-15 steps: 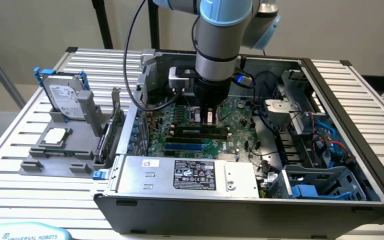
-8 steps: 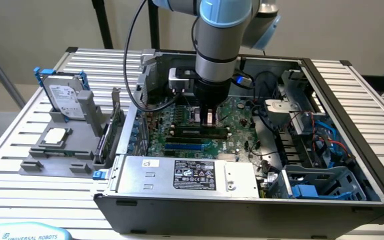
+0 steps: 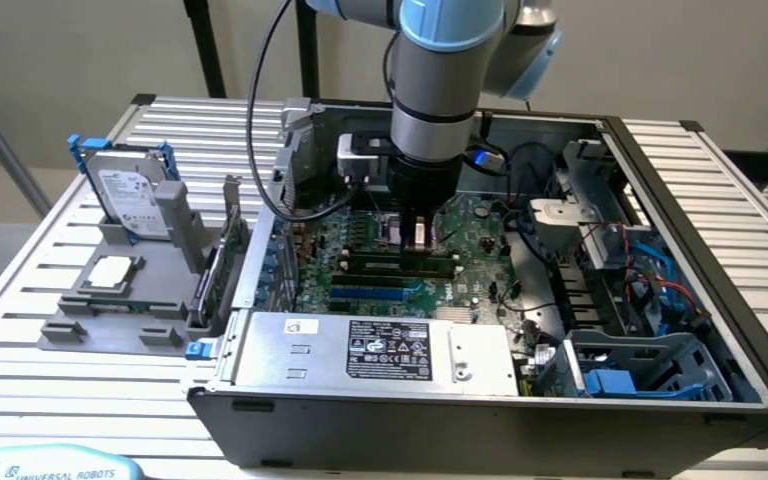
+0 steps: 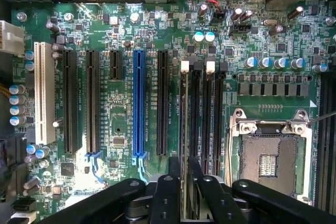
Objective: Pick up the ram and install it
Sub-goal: 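Insert the ram into the slot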
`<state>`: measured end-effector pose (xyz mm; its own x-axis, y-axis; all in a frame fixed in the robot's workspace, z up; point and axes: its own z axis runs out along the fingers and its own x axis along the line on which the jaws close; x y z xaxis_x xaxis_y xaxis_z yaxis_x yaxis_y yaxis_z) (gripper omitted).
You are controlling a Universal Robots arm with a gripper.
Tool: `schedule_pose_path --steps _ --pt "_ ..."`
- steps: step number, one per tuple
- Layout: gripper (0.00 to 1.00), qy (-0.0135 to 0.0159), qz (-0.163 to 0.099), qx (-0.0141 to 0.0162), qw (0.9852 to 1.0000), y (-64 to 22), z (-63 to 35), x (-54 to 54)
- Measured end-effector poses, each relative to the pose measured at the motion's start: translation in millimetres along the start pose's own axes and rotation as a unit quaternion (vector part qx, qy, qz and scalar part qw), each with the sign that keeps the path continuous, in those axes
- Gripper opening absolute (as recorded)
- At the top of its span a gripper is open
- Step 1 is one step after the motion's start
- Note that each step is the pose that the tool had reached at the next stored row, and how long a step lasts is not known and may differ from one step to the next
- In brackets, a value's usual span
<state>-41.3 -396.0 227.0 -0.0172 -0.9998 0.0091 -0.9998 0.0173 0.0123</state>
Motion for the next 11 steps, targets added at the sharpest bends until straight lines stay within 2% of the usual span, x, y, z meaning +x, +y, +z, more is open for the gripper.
schedule_pose_path --steps 5,7,8,9,11 --pt "0.22 0.0001 0.000 -0.0007 1.0000 0.1 -11.8 0.1" --pt "0.19 0.0000 0.000 -0.0007 1.0000 0.2 -13.6 0.1" --pt "0.13 0.0000 0.000 -0.0007 1.0000 0.2 -14.2 0.1" --pt "0.11 -0.0001 0.000 -0.0007 1.0000 0.3 -14.3 0.1" --pt "0.11 0.0000 0.000 -0.0007 1.0000 0.4 -14.3 0.1"
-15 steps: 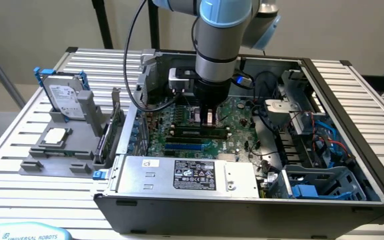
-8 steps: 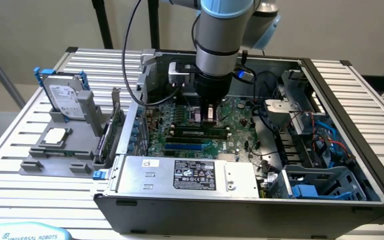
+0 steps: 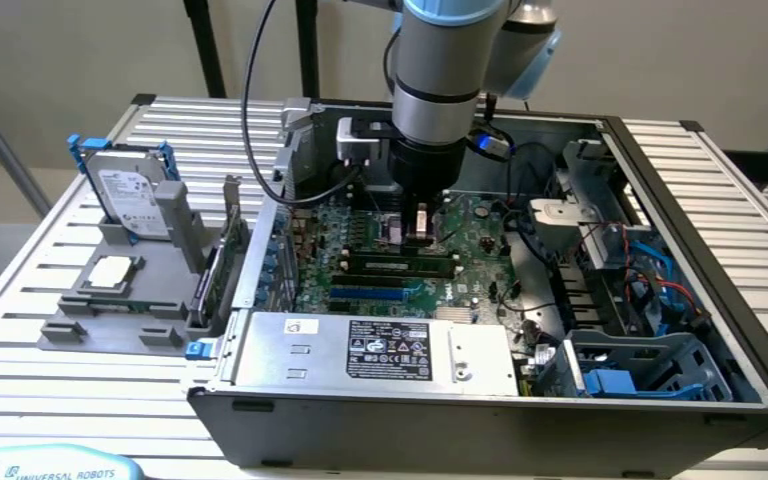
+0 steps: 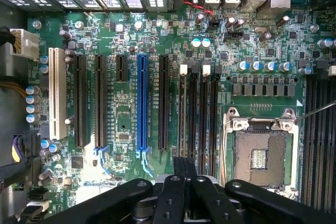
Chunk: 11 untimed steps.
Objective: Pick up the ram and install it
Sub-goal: 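Insert the ram into the slot, then press down the ram until it locks into place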
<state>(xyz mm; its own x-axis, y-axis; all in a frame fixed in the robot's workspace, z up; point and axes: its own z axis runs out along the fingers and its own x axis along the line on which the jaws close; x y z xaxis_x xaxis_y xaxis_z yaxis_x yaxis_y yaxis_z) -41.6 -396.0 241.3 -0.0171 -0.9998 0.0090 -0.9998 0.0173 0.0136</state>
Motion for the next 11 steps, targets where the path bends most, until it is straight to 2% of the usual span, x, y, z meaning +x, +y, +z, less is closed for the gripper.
schedule_pose_path --steps 11 --pt "0.11 0.0001 0.000 0.0000 1.0000 0.0 -0.1 0.0"
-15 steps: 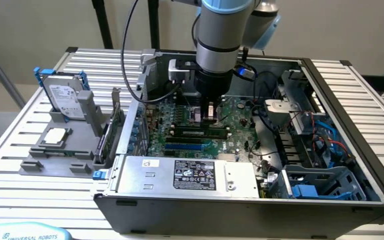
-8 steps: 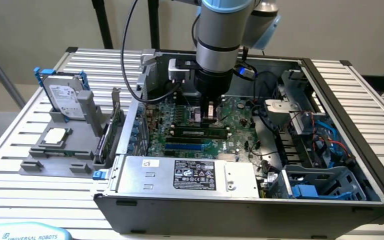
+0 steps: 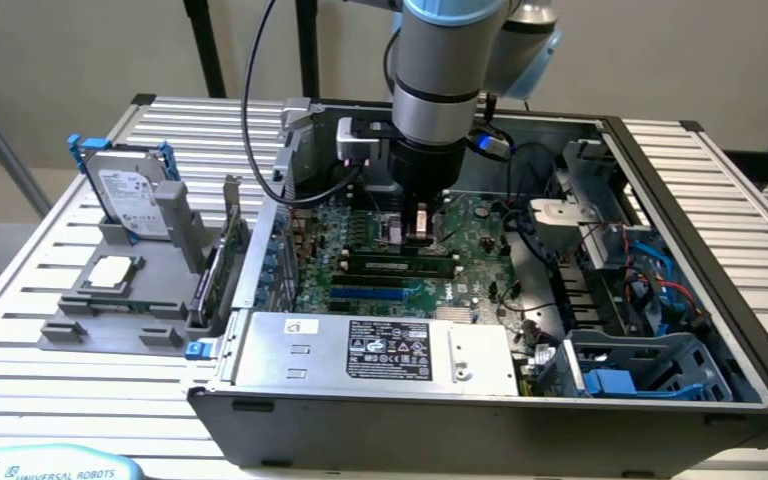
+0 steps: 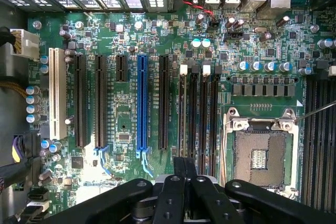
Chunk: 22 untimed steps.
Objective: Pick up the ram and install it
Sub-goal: 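Press down the ram until it locks into place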
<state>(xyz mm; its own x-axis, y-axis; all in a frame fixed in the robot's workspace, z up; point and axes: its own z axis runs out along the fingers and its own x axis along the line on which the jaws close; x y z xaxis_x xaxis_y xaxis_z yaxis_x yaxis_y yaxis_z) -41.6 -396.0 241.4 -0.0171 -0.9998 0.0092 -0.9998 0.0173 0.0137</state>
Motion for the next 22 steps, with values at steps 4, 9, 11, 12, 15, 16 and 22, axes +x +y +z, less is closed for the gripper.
schedule_pose_path --steps 4,9,11,12,15,16,22 --pt "0.11 0.0000 0.000 0.0000 1.0000 0.0 0.0 0.0" --pt "0.11 0.0001 0.000 0.0002 1.0000 0.5 0.8 -1.4" --pt "0.11 0.0000 0.000 0.0006 1.0000 1.1 2.0 -3.6" --pt "0.11 0.0000 0.000 0.0010 1.0000 1.6 2.8 -4.9" --pt "0.11 0.0000 0.000 0.0017 1.0000 2.1 5.3 -6.5" --pt "0.11 0.0005 0.000 0.0017 1.0000 2.1 5.7 -6.5" --pt "0.11 0.0026 0.000 0.0017 1.0000 2.2 7.2 -6.5"
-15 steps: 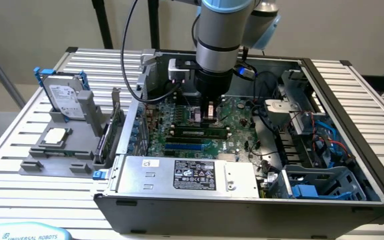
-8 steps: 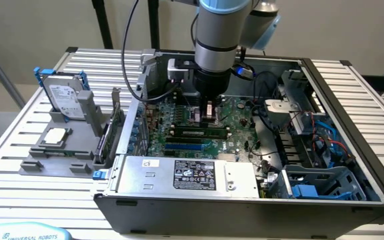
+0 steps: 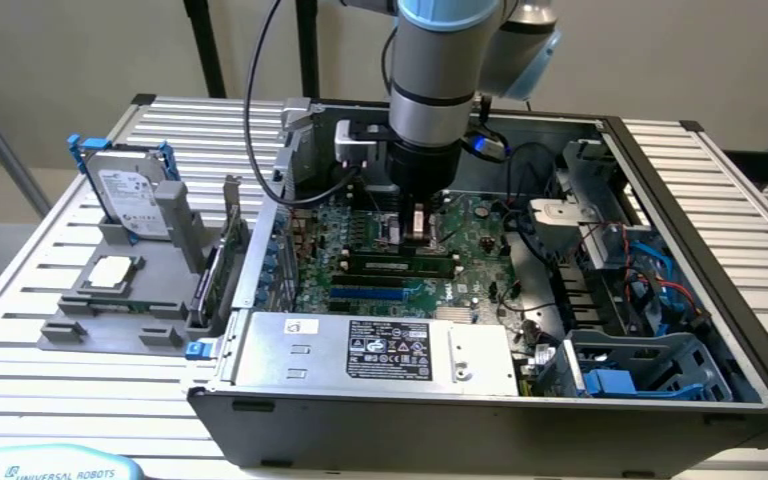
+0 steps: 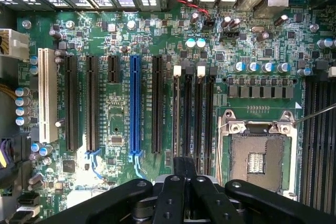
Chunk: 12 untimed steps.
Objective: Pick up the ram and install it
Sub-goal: 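Press down the ram until it locks into place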
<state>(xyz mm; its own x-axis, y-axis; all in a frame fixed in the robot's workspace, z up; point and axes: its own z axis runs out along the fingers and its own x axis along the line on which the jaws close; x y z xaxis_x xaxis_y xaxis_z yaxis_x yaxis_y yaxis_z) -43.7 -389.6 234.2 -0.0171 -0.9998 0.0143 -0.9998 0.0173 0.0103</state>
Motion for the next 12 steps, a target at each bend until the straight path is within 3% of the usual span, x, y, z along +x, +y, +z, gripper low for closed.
schedule_pose_path --steps 7,12 --pt "0.11 0.0031 0.000 -0.0002 1.0000 0.0 5.9 0.1" --pt "0.11 0.0027 0.000 0.0001 1.0000 0.5 10.5 -0.1"
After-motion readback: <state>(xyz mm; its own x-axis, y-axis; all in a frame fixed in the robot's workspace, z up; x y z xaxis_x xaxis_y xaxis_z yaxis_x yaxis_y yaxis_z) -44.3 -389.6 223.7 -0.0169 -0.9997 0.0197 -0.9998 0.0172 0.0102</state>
